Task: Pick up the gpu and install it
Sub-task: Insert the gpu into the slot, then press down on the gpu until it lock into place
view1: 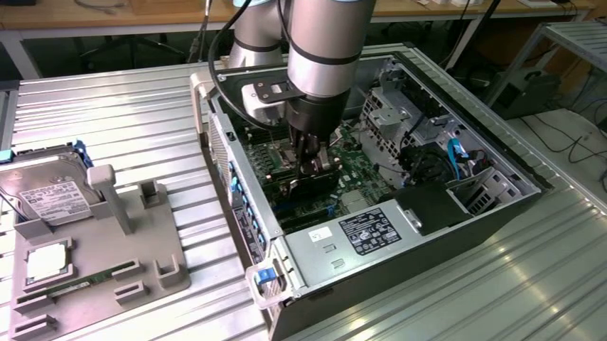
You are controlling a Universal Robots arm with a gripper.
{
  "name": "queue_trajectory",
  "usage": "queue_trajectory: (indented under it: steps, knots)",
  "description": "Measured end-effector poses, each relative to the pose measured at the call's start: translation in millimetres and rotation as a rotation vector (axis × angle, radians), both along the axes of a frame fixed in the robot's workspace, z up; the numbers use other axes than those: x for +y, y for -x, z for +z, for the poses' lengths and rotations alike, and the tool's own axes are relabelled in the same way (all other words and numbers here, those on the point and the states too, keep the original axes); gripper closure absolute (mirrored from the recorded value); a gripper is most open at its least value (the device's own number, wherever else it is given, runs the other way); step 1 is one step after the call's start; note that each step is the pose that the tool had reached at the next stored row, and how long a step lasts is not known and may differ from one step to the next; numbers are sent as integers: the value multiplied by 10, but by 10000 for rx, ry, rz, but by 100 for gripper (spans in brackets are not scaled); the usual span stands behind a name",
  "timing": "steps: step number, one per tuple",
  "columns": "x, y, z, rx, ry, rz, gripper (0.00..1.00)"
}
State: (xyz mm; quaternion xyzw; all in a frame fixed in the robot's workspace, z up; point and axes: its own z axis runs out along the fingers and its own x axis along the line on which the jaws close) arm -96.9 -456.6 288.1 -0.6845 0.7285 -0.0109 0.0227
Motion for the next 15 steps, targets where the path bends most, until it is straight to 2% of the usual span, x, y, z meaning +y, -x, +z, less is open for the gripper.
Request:
queue_trajectory:
  steps: [10, 15]
  knots:
    - [0, 0, 0, 0, 0, 0, 89]
    - [0, -62, 0, 1, 0, 3, 89]
